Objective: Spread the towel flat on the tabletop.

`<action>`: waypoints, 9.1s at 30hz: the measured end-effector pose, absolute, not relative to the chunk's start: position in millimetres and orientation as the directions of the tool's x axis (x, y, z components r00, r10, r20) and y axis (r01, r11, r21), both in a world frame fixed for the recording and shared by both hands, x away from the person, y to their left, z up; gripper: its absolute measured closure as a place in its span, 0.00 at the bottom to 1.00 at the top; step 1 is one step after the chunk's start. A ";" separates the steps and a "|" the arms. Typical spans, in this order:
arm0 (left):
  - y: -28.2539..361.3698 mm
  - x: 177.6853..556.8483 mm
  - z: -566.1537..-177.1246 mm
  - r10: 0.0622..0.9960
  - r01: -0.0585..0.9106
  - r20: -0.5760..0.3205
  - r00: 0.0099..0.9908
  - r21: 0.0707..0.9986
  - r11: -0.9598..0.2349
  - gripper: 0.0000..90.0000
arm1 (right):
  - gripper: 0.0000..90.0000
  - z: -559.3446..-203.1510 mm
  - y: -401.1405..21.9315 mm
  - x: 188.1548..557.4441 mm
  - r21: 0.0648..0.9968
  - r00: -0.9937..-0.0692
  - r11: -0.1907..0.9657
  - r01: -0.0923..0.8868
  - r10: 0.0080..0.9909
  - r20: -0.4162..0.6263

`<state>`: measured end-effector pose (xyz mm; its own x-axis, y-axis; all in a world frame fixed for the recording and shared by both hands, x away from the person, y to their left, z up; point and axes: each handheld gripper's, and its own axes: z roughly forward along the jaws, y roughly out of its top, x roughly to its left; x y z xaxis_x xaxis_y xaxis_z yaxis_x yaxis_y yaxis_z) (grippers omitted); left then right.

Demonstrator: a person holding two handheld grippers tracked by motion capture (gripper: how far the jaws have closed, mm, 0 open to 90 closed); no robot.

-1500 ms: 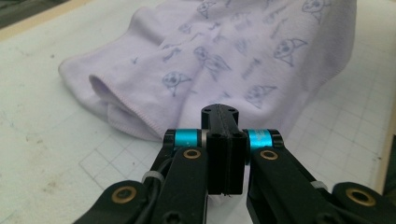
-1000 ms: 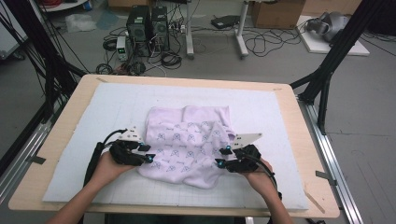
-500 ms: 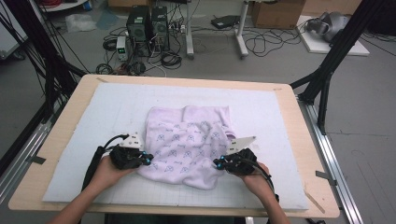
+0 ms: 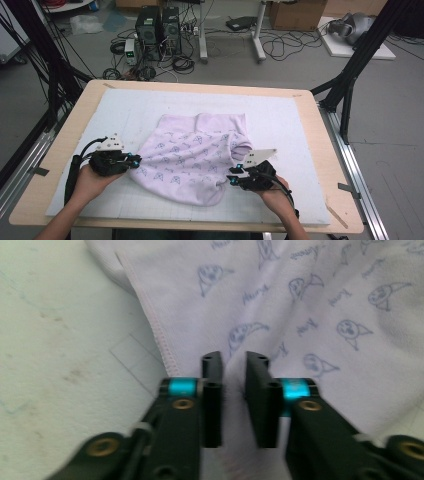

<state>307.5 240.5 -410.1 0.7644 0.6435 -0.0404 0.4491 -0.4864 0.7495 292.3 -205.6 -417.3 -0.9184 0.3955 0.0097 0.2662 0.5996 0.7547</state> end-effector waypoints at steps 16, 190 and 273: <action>230.9 305.6 -437.3 0.602 0.456 -0.059 0.796 0.713 -0.533 0.83 | 0.61 -426.8 -184.8 285.8 0.731 -0.930 0.643 0.228 0.365 -0.031; 195.0 297.5 -439.8 0.472 0.360 -0.056 0.880 0.727 -0.585 0.96 | 0.93 -440.7 -221.5 288.6 0.703 -0.936 0.656 0.275 0.350 0.040; 195.5 269.8 -439.3 0.419 0.314 -0.040 0.907 0.727 -0.611 0.87 | 0.88 -440.6 -204.3 269.1 0.699 -0.954 0.672 0.244 0.296 0.049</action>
<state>269.8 195.5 -439.3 0.9072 0.4189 -0.0402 0.3142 -0.6109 0.7267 269.1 -204.3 -440.6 -0.9541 0.2955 0.0494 0.2445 0.6725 0.6986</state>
